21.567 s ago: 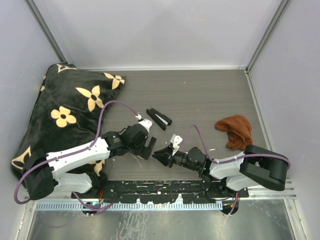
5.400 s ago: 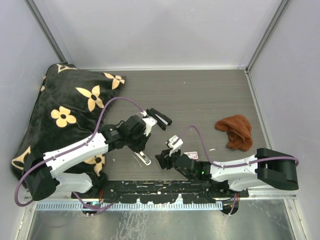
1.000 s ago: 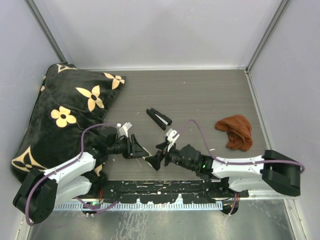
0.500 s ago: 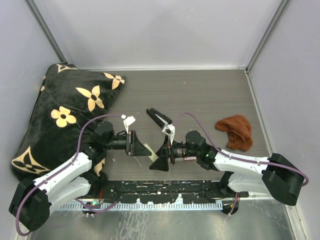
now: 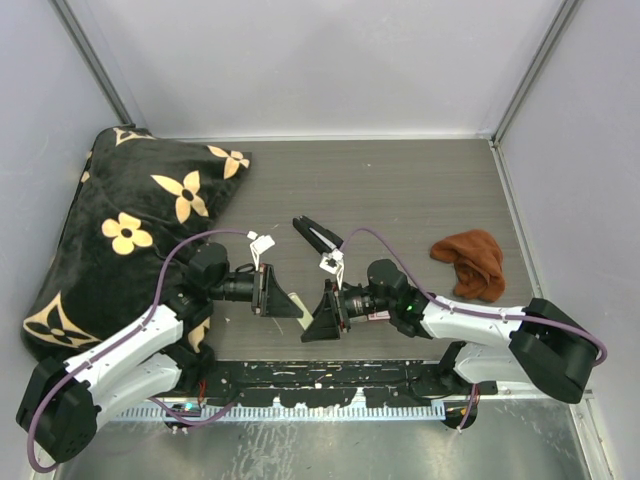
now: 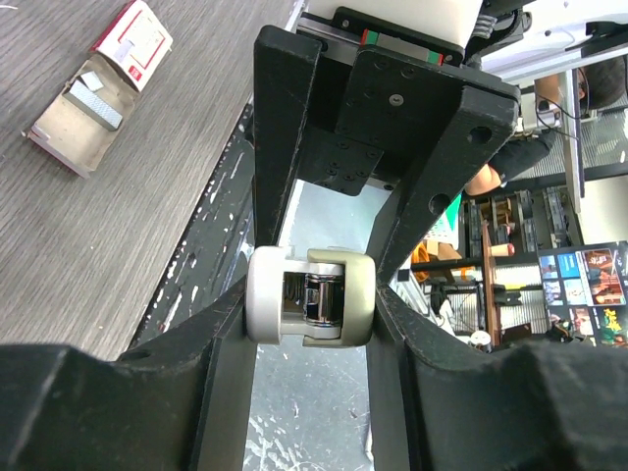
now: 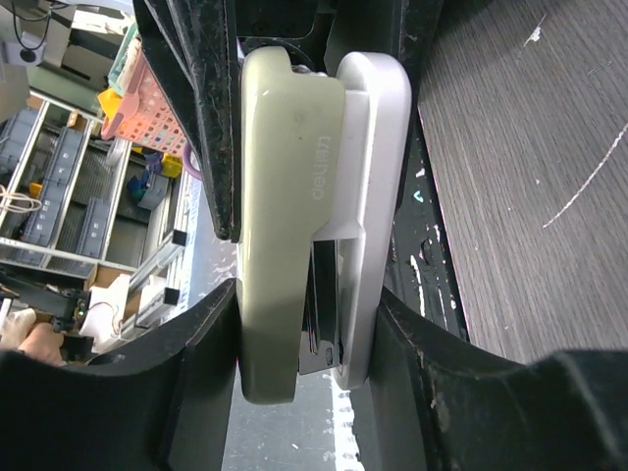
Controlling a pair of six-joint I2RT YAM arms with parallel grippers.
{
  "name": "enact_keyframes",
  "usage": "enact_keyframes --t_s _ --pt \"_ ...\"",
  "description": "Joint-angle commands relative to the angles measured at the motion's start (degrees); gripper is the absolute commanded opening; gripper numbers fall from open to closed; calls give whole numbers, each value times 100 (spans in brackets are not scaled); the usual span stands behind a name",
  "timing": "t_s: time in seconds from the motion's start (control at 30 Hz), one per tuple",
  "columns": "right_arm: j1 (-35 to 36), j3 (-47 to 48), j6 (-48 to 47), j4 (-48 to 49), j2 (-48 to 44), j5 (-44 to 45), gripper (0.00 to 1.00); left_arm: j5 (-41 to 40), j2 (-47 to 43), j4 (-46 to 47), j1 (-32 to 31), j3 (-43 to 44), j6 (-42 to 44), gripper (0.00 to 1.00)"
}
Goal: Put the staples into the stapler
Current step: Close the stapler at the center of the board.
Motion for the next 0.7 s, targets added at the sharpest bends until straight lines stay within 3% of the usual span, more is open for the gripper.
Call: enact_keyframes --t_s 0.0,0.1,0.13,0.3,0.5,0.67 --pt "62 222 -95 288 -165 -93 8 -176 -95 191 17 294 98 0" --pt "35 264 -374 -107 -338 230 96 -534 -182 93 16 315 113 0" --pt "1 274 -482 -324 -431 335 99 -678 -195 73 21 331 113 0" --pt "-366 208 -858 -1066 -1030 898 100 -1176 -31 61 14 457 29 0" --pt "-959 152 -1271 -2654 -2006 2701 100 -2520 778 -662 16 766 -159 0" --pt "-1142 119 -1482 -3453 -2482 3930 100 -2929 1901 195 16 1053 -360 0"
